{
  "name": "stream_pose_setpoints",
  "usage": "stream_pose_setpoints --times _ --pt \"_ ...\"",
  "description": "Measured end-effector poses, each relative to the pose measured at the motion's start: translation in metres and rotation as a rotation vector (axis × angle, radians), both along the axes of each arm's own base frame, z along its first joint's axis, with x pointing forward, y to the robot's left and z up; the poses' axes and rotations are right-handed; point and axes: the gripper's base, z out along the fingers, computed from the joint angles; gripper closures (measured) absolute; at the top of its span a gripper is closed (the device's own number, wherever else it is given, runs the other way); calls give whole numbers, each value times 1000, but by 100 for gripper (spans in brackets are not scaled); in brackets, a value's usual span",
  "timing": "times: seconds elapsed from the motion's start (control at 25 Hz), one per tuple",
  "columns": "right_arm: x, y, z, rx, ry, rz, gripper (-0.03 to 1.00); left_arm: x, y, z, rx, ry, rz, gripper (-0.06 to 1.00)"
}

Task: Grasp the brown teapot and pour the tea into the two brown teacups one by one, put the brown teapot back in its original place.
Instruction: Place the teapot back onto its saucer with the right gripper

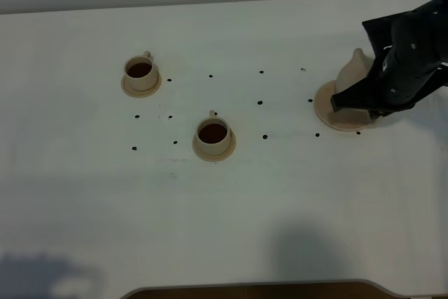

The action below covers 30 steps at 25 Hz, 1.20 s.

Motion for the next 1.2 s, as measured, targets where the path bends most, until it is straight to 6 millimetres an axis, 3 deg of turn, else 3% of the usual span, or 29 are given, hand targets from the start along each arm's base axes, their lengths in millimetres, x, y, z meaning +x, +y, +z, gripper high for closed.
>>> stream_pose_setpoints --times 0.32,1.2 --pt "4 3 -16 21 14 10 85 0 0 0 1 0 0 46" --pt "3 18 -8 15 66 65 85 0 0 0 1 0 0 46"
